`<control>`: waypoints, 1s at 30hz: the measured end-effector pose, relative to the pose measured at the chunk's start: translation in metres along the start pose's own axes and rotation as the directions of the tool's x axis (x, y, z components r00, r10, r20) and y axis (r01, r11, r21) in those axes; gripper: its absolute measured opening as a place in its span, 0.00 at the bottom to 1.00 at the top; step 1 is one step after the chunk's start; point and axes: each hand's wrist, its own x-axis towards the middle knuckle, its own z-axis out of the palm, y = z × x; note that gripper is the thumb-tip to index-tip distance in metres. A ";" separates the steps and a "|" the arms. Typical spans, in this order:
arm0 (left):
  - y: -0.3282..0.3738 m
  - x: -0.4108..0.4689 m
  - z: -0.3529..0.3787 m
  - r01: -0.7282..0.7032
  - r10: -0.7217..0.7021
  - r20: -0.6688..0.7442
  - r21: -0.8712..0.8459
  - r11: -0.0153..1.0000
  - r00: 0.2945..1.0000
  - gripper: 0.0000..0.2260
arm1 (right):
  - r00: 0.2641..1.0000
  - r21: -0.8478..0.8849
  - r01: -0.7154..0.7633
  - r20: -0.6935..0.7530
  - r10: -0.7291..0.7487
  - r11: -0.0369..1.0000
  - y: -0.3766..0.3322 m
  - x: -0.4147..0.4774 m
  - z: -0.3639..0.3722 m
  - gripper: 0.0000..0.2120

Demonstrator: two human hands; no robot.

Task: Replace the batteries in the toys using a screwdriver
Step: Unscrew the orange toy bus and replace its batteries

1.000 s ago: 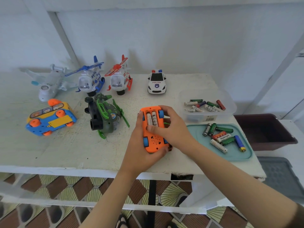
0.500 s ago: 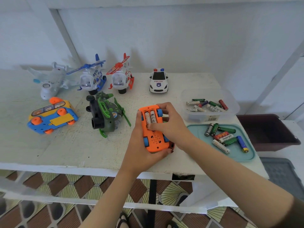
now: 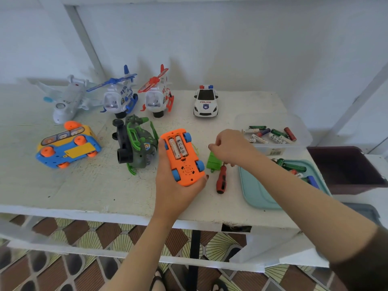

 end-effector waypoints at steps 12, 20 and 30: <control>-0.003 0.003 -0.001 -0.022 0.022 0.015 -0.010 1.000 1.000 0.50 | 0.985 -0.310 -0.085 0.115 0.126 0.947 -0.015 0.018 0.013 0.16; -0.007 0.003 -0.002 -0.023 0.023 0.017 -0.016 1.000 1.000 0.51 | 0.987 -0.248 -0.071 0.124 0.105 0.966 -0.017 0.010 -0.001 0.16; -0.007 0.003 -0.003 -0.007 0.007 0.016 -0.020 1.000 1.000 0.51 | 0.977 -0.185 -0.094 0.172 0.126 0.978 -0.015 0.007 -0.006 0.14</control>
